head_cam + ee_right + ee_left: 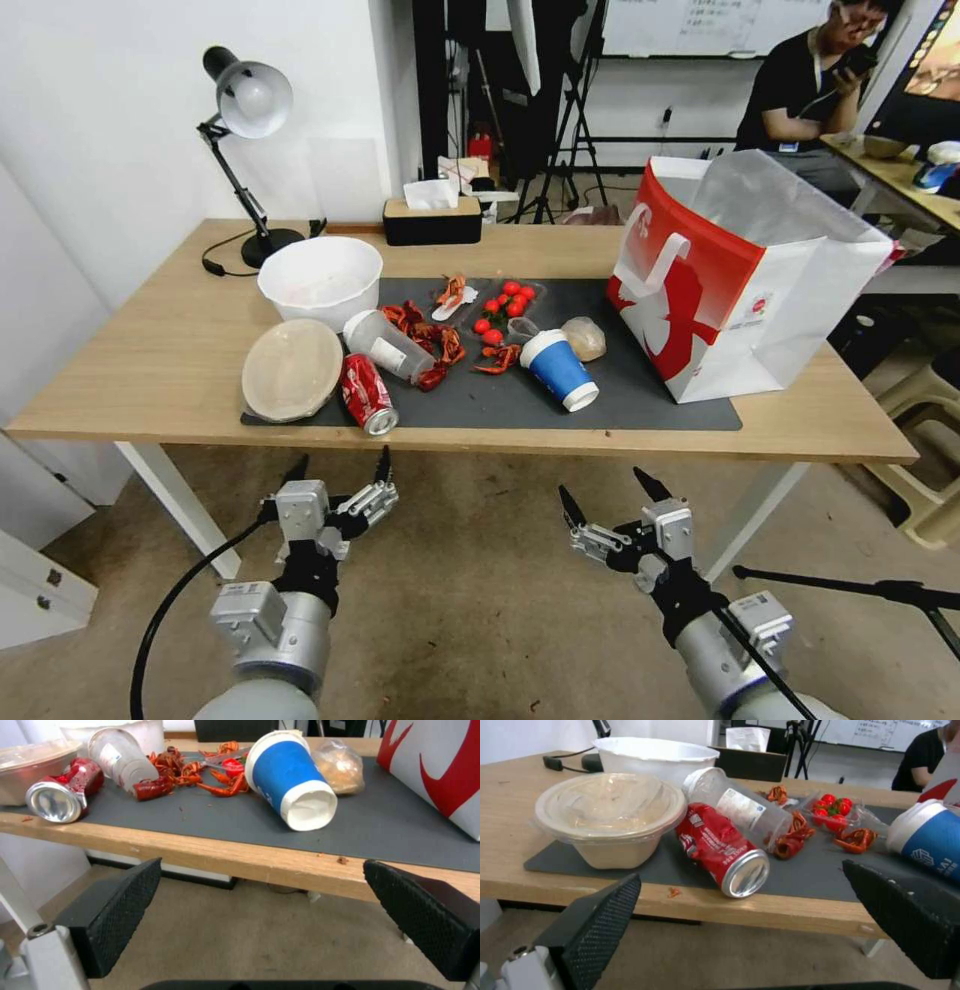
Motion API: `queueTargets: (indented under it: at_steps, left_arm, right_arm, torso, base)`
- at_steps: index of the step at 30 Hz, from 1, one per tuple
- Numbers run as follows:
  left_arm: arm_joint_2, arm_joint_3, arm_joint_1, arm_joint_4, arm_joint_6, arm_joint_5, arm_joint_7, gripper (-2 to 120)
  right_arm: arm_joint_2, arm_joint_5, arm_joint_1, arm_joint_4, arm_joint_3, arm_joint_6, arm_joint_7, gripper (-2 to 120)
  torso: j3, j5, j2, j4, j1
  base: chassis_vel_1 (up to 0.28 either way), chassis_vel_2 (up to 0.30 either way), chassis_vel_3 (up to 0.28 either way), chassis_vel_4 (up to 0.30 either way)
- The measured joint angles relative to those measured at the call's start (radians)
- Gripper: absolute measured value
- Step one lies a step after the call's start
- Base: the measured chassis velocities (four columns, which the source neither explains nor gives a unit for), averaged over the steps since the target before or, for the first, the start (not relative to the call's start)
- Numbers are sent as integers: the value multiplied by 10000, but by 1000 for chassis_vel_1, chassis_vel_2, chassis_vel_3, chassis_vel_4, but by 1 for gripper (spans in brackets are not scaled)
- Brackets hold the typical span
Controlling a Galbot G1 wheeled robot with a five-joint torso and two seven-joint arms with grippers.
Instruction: Pick up the trash from the table and place it into the takeout bag.
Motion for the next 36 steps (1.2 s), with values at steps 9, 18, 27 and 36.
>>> queueTargets:
  at_steps: [9,18,27,36]
  left_arm:
    - [-10,-25,25,85,-112,23,95,100]
    - [-28,-27,43,135,-167,57,123,100]
    - [-20,-171,8,326,-273,66,212,100]
    - [97,-189,-207,604,-313,33,271,100]
  right_arm:
    - [25,14,101,-55,26,80,51,100]
    - [37,17,137,-69,28,89,67,100]
    - [-46,182,567,-307,139,72,100,100]
    - [-493,838,2231,-1099,237,117,-78,100]
  torso:
    - [0,0,0,-1,0]
    - [0,0,0,-1,0]
    - [0,0,0,0,0]
    - [0,2,0,2,1]
  base:
    - [0,0,0,0]
    - [0,0,0,0]
    - [0,0,0,0]
    - [0,0,0,0]
